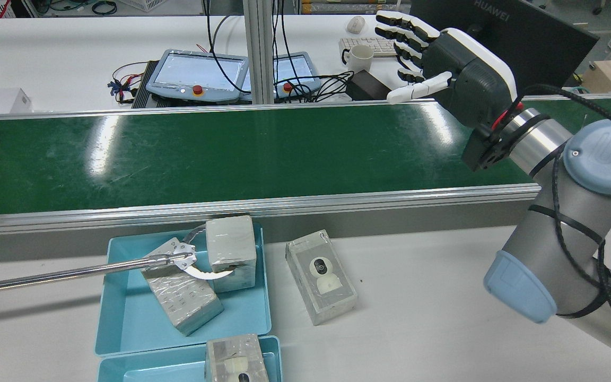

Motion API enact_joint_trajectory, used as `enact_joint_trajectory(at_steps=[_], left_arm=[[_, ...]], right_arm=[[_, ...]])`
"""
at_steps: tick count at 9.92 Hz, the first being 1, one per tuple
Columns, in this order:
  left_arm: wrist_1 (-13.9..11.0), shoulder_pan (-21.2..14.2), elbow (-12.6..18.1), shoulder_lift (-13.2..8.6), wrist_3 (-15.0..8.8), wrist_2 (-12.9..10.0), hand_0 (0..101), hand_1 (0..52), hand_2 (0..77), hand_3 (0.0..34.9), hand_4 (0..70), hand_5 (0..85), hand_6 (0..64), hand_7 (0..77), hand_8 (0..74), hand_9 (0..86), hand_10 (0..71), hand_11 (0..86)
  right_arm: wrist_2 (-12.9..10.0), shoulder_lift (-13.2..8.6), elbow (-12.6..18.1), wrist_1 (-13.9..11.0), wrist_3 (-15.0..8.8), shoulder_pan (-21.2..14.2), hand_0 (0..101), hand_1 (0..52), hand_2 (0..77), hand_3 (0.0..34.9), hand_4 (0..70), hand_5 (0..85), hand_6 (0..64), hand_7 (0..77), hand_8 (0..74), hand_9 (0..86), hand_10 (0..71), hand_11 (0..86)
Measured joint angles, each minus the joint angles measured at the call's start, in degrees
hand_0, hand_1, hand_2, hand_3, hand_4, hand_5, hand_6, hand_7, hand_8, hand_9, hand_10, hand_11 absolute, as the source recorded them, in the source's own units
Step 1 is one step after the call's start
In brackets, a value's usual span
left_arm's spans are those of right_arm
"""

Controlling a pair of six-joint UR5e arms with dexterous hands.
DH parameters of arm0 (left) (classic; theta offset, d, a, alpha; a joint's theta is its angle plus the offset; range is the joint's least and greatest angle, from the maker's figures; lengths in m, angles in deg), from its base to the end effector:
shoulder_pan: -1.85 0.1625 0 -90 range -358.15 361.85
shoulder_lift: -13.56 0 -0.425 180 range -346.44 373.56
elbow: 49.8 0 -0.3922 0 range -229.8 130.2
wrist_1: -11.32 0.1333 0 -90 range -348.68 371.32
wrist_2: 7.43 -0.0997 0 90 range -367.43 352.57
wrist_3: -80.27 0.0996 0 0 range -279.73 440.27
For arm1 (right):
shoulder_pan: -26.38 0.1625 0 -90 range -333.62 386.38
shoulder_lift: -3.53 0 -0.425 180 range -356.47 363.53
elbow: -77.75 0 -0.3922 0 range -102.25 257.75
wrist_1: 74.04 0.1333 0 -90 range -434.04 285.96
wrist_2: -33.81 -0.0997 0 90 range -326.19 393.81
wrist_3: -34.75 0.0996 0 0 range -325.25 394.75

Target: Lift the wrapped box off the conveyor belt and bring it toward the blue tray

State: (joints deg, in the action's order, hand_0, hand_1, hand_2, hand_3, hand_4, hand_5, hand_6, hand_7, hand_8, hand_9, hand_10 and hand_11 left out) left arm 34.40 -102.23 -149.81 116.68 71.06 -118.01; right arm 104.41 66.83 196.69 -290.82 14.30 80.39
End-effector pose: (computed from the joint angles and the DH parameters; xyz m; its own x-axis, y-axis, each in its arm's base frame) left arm -0.2293 -0.5100 0.5220 -0.9808 -0.1119 0.1598 -0.1588 -0.0173 -0.9872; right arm -0.1789 -0.5294 0.2824 -0.9545 0.1897 0.2300 -0.1532 0.3499 -0.9242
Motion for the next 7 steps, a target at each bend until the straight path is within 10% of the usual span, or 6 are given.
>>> enact_joint_trajectory(at_steps=[7], left_arm=[[0.00,0.00,0.00,0.00,0.00,0.00,0,0.0,1.1,0.0,0.5,0.5,0.5,0.5,0.5,0.0,0.5,0.0]], right_arm=[[-0.11,-1.71,-5.19,-1.17,3.15,2.33,41,9.3,10.4,30.0,4.4,21.3,0.0,19.6,0.0,3.3,3.8,6.0]])
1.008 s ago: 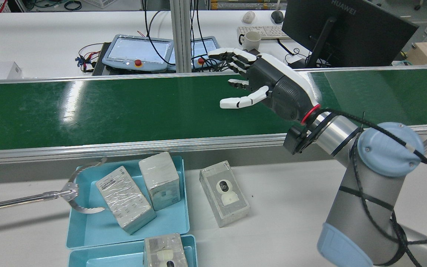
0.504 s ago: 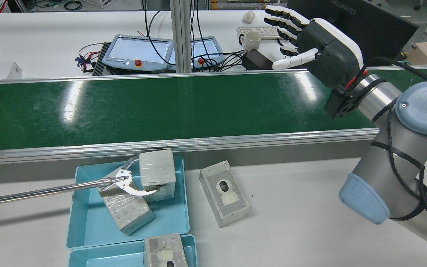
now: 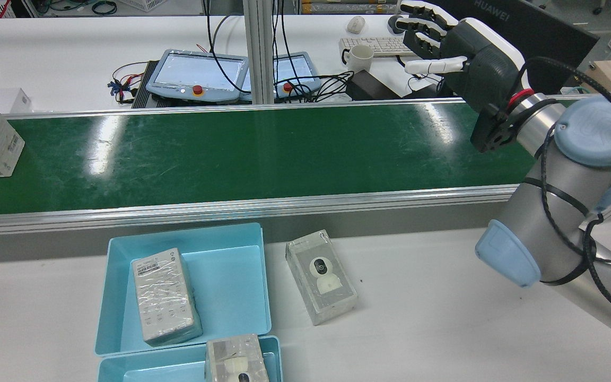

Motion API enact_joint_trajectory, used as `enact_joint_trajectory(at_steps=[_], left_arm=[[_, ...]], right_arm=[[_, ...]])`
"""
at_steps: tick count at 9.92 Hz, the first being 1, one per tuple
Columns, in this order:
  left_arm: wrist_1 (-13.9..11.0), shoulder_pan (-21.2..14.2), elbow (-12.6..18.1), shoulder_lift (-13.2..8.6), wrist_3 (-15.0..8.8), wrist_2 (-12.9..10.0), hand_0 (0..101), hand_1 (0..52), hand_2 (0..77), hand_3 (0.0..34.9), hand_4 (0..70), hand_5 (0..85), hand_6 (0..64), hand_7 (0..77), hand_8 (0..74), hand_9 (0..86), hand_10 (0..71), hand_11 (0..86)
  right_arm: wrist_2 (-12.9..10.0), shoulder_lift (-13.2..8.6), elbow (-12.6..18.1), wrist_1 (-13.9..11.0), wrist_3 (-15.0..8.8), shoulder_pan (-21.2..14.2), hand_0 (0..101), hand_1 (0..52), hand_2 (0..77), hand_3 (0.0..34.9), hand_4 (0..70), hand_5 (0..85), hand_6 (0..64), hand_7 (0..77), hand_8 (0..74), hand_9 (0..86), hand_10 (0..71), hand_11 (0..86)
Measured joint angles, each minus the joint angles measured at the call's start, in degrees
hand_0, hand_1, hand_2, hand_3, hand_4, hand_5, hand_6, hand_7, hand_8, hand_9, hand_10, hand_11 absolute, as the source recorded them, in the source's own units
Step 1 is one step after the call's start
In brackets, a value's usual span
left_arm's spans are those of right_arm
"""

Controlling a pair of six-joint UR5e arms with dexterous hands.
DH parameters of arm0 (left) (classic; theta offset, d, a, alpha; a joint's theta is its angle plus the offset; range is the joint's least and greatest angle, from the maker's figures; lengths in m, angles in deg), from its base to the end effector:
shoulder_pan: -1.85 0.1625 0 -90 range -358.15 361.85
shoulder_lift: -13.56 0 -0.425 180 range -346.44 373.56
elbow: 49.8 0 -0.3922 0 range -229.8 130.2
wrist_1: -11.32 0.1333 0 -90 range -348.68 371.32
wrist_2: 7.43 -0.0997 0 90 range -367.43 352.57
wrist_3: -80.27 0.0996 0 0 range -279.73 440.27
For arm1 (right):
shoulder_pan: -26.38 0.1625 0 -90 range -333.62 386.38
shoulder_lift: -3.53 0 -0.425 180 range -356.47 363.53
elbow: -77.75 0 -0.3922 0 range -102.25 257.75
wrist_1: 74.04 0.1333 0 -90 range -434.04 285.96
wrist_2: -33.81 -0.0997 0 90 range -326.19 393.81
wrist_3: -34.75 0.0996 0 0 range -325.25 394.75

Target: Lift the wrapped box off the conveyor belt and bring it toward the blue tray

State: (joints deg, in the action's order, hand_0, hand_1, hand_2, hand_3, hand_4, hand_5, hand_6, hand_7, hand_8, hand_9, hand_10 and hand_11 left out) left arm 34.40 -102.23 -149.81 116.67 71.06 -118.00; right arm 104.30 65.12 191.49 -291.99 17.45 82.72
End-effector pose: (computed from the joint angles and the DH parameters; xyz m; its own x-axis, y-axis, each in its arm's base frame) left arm -0.2293 -0.5100 0.5221 -0.9808 -0.1117 0.1598 -0.1589 -0.0174 -0.9871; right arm -0.1708 -0.5570 0.3003 -0.9608 0.1808 0.2101 -0.1569 0.2702 -0.9500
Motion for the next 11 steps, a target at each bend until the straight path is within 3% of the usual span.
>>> enact_joint_trajectory(at_steps=[11], left_arm=[[0.00,0.00,0.00,0.00,0.00,0.00,0,0.0,1.1,0.0,0.5,0.5,0.5,0.5,0.5,0.0,0.5,0.0]], right_arm=[[-0.09,-0.43,-0.48,0.24,0.07,-1.44,40,8.2,11.4,30.0,7.1,22.4,0.0,18.5,0.0,2.7,4.9,7.6]])
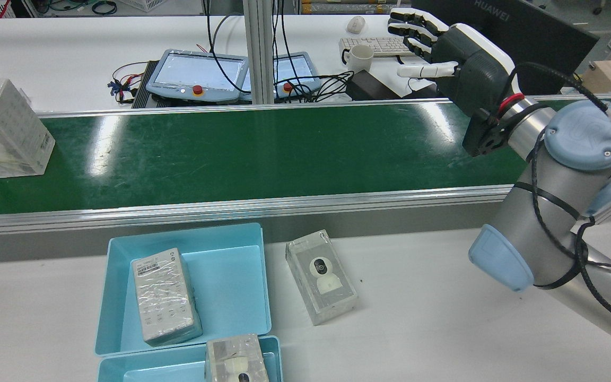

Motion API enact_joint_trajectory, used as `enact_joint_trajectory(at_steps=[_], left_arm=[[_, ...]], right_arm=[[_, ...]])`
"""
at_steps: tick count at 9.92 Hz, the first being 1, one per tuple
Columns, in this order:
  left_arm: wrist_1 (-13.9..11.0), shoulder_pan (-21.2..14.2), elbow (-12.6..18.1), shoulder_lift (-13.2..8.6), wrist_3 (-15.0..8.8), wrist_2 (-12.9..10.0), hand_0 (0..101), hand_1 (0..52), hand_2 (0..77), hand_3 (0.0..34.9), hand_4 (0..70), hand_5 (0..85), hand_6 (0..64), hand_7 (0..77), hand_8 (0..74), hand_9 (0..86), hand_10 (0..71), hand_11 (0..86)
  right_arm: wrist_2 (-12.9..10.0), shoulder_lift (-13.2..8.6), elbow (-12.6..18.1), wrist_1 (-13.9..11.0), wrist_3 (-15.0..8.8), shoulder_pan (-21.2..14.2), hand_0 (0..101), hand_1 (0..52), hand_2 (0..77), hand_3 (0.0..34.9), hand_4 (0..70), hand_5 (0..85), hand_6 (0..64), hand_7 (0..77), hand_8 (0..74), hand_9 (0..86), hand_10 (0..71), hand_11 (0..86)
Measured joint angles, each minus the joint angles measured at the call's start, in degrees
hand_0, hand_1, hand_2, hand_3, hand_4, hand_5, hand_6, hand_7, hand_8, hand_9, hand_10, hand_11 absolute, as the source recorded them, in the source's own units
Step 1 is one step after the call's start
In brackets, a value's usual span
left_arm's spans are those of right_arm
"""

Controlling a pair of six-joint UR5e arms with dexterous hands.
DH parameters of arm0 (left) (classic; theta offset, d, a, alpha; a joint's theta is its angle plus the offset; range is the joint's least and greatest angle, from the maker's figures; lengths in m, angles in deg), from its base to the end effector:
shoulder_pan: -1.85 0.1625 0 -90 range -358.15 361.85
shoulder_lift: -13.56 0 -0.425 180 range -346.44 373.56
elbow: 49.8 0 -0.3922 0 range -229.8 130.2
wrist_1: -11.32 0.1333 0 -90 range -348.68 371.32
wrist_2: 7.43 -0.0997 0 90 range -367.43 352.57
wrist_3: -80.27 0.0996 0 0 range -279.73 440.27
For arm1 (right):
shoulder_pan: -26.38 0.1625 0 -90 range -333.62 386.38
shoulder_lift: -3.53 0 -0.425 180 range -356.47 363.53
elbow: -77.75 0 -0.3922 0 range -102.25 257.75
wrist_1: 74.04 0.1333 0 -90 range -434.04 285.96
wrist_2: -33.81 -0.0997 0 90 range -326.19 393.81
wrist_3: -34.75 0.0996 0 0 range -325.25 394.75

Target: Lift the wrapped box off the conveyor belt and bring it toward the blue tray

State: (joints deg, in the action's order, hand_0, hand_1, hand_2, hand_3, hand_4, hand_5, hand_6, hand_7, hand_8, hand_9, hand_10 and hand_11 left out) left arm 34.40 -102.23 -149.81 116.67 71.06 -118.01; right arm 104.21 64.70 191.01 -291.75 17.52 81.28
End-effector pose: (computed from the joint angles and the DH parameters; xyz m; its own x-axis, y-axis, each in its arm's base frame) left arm -0.2292 -0.5100 0.5221 -0.9808 -0.1119 0.1598 -0.1589 -0.0175 -0.9871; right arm -0.1865 -0.5553 0.2987 -0.9569 0.2033 0.2074 -0.1473 0.2758 -0.9499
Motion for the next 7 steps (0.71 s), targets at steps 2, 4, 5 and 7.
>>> enact_joint_trajectory(at_steps=[2,4,5,7], left_arm=[[0.00,0.00,0.00,0.00,0.00,0.00,0,0.0,1.1,0.0,0.0,0.5,0.5,0.5,0.5,0.0,0.5,0.0],[0.00,0.00,0.00,0.00,0.00,0.00,0,0.0,1.1,0.0,0.5,0.5,0.0,0.5,0.0,0.0,0.5,0.0],[0.00,0.00,0.00,0.00,0.00,0.00,0,0.0,1.1,0.0,0.0,0.5,0.5,0.5,0.0,0.5,0.5,0.0],[0.00,0.00,0.00,0.00,0.00,0.00,0,0.0,0.5,0.0,0.5,0.5,0.0,0.5,0.5,0.0,0.5,0.0]], right_arm=[[0.00,0.00,-0.03,0.00,0.00,-0.10,40,8.2,11.4,30.0,8.2,22.4,0.0,18.5,0.0,2.7,4.9,8.2],[-0.03,0.01,-0.08,0.00,0.00,-0.29,40,8.2,11.4,30.0,8.2,23.5,0.0,19.1,0.0,2.7,4.9,8.2],[-0.05,0.04,-0.11,0.00,0.00,-0.40,40,8.2,12.5,29.9,8.2,23.5,0.0,19.1,0.0,2.2,6.0,8.2],[-0.08,0.06,-0.13,0.00,0.00,-0.61,39,8.2,12.5,29.8,8.2,23.5,0.0,18.5,0.0,2.7,6.0,8.2]])
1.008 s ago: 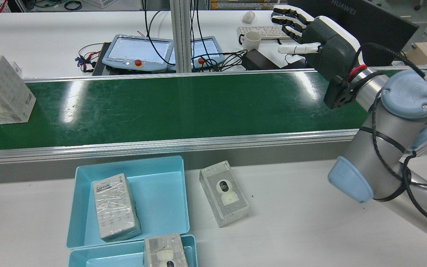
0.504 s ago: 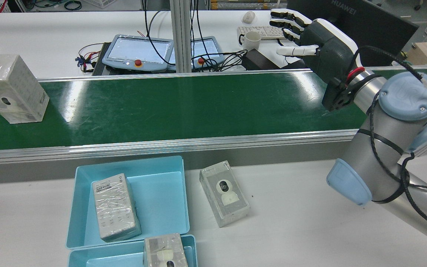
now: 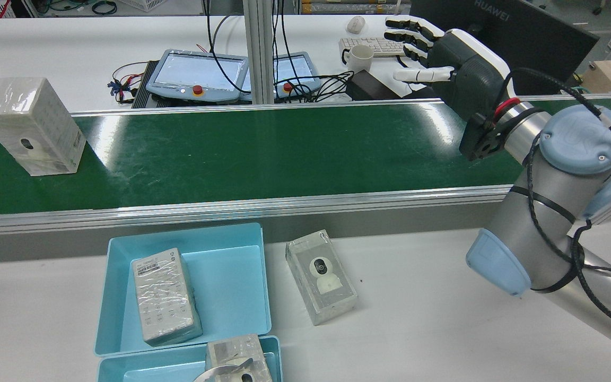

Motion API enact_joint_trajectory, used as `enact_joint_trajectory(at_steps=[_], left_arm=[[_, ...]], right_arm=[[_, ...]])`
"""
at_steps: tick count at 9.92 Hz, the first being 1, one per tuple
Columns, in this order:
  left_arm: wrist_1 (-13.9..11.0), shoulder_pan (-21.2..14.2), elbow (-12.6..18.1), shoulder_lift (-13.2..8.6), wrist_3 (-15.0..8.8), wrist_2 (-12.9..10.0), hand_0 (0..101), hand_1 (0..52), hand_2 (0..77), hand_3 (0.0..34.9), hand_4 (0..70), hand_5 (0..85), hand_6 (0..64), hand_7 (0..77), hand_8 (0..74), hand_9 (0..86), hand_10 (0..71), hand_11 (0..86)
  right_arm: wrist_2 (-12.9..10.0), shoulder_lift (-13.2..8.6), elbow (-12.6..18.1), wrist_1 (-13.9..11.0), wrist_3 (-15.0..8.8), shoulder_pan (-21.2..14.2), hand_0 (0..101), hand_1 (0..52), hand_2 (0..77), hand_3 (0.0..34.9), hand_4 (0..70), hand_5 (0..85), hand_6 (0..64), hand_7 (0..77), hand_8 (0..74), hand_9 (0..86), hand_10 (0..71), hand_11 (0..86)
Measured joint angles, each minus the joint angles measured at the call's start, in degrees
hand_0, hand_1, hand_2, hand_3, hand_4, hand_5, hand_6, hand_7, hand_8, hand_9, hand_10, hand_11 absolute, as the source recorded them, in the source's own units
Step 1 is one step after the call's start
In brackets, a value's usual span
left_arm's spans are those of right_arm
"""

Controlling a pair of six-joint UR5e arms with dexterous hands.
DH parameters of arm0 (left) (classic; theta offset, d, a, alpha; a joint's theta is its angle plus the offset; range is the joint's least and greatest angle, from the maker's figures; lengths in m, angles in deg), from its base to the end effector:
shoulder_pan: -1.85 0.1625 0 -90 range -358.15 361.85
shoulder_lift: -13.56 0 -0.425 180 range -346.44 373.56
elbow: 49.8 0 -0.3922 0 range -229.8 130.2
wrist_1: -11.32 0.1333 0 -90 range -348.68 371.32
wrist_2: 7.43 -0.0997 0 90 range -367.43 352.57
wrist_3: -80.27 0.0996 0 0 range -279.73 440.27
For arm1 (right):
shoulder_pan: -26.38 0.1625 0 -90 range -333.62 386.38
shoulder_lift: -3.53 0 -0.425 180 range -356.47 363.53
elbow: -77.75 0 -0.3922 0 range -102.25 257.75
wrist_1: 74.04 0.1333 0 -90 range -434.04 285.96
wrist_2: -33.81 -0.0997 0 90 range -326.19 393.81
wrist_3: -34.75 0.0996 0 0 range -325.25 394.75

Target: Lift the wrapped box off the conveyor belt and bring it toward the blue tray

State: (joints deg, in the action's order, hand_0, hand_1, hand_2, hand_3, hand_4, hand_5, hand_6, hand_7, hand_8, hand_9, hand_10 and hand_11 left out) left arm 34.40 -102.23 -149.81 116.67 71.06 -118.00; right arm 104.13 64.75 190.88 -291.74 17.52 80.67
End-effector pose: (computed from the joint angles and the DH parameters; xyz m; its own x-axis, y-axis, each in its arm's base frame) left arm -0.2293 -0.5100 0.5221 -0.9808 -0.1117 0.1598 -0.1589 -0.0174 -0.9871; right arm -0.1925 -0.5537 0.3000 -0.9547 0.2127 0.2082 -0.1461 0.2747 -0.9504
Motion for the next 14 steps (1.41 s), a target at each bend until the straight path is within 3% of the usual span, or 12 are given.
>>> enact_joint_trajectory(at_steps=[4,6,8,11,12,14], left_arm=[[0.00,0.00,0.00,0.00,0.00,0.00,0,0.0,0.5,0.0,0.5,0.5,0.5,0.5,0.5,0.0,0.5,0.0],[0.00,0.00,0.00,0.00,0.00,0.00,0,0.0,1.1,0.0,0.0,0.5,0.0,0.5,0.5,0.0,0.5,0.0],[0.00,0.00,0.00,0.00,0.00,0.00,0,0.0,0.5,0.0,0.5,0.5,0.5,0.5,0.5,0.0,0.5,0.0],[0.00,0.00,0.00,0.00,0.00,0.00,0,0.0,1.1,0.0,0.5,0.5,0.5,0.5,0.0,0.5,0.0,0.0],[0.00,0.00,0.00,0.00,0.00,0.00,0,0.0,1.1,0.0,0.5,0.5,0.5,0.5,0.0,0.5,0.0,0.0],[0.00,0.00,0.00,0.00,0.00,0.00,0,0.0,0.5,0.0,0.0,0.5,0.0,0.5,0.5,0.5,0.5,0.0]], right_arm=[[-0.08,-0.09,-0.33,0.02,0.02,-0.28,39,8.2,12.5,30.0,9.3,23.5,0.0,19.1,0.0,2.7,6.0,8.7],[-0.09,-0.04,-0.42,0.07,0.07,-0.40,39,7.1,11.4,29.9,9.3,22.9,0.0,18.5,0.0,2.7,2.7,8.7],[-0.12,-0.11,-1.50,0.21,0.60,-0.98,39,7.1,11.4,29.9,5.4,22.9,0.0,18.5,0.0,2.7,4.9,8.2],[-0.18,-0.33,-4.02,1.24,1.43,-1.70,39,7.1,11.4,29.9,7.1,21.8,0.0,16.9,0.0,2.2,4.9,7.6],[-0.18,-0.56,-4.58,1.76,1.51,-1.81,38,6.5,9.3,30.0,0.5,20.2,0.0,15.8,0.0,4.9,3.8,5.4],[-0.11,-0.87,-5.44,3.62,1.54,-2.19,38,6.5,9.3,30.0,0.5,20.2,0.0,15.8,0.0,4.9,3.8,5.4]])
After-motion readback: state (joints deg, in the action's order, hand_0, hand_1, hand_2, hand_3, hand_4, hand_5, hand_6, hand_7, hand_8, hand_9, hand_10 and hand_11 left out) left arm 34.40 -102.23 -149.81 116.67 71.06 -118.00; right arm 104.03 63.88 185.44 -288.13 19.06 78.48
